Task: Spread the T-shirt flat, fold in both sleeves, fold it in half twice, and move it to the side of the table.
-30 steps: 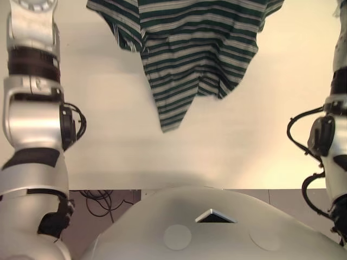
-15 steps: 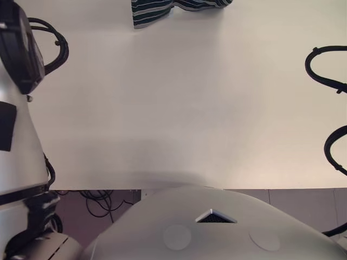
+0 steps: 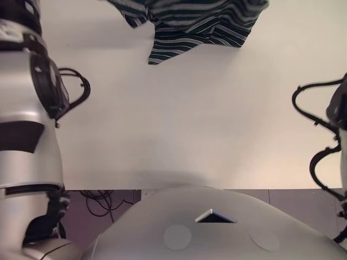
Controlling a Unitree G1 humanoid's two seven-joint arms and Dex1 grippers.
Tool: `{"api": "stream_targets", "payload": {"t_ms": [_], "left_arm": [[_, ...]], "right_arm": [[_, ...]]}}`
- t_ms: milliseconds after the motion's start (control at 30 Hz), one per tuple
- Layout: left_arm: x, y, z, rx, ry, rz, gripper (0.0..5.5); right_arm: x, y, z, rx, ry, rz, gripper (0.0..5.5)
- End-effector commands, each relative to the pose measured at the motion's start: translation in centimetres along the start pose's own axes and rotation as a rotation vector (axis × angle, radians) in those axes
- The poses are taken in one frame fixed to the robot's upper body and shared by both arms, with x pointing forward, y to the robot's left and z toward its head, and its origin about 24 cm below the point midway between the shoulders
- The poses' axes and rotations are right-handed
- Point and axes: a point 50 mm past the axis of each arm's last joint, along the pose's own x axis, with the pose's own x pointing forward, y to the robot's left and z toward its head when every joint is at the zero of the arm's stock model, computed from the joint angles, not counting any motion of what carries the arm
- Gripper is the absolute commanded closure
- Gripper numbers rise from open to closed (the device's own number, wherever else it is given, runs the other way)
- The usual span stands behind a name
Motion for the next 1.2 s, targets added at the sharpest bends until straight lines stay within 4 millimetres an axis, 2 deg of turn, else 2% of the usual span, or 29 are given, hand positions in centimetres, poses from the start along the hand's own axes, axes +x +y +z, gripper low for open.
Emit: {"api": "stream_targets", "payload": {"t_ms": [33,67,133,267,367,533,700,800,900,1000,1100,1200], "left_arm": [[-9.3,-17.3,-2.4,-0.402,-0.02,-0.748,5.46],[-10.2,-20.5,-1.8,-0.451,-0.002,-0.85,5.46],[-11.6,-25.1,-1.3,-0.531,0.05,-0.982,5.46],[-13.3,-29.8,-2.6,-0.532,0.201,-1.068,5.46],[-14.1,-31.2,-1.9,-0.531,0.24,-1.114,5.46],[-14.0,-30.8,-1.2,-0.481,0.291,-1.093,5.46],[-11.0,-25.9,-2.6,-0.297,0.265,-0.843,5.46],[-8.0,-19.9,-3.1,-0.095,0.211,-0.576,5.46],[-6.1,-13.4,-1.8,0.062,0.146,-0.35,5.46],[-5.0,-8.5,0.1,0.155,0.105,-0.238,5.46],[-3.8,-3.9,0.8,0.269,0.144,-0.117,5.46],[-2.4,0.6,1.8,0.405,0.212,0.105,5.46]], "right_arm": [[-12.7,14.5,-1.6,0.239,0.162,0.579,5.5],[-14.7,16.7,-1.8,0.302,0.225,0.636,5.5],[-17.7,19.8,-2.1,0.397,0.342,0.713,5.5],[-21.3,23.2,-1.9,0.513,0.526,0.873,5.5],[-21.8,23.5,-0.8,0.555,0.556,0.933,5.5],[-20.6,23.5,1.4,0.61,0.497,0.938,5.5],[-16.5,21.0,1.4,0.437,0.339,0.736,5.5],[-12.4,17.5,0.9,0.253,0.185,0.46,5.5],[-8.7,13.5,1.0,0.194,0.074,0.216,5.5],[-5.8,10.3,1.3,0.141,0.02,0.087,5.5],[-3.5,6.7,1.1,0.076,0.021,-0.024,5.5],[-1.3,3.0,0.7,0.041,0.051,-0.146,5.5]]}}
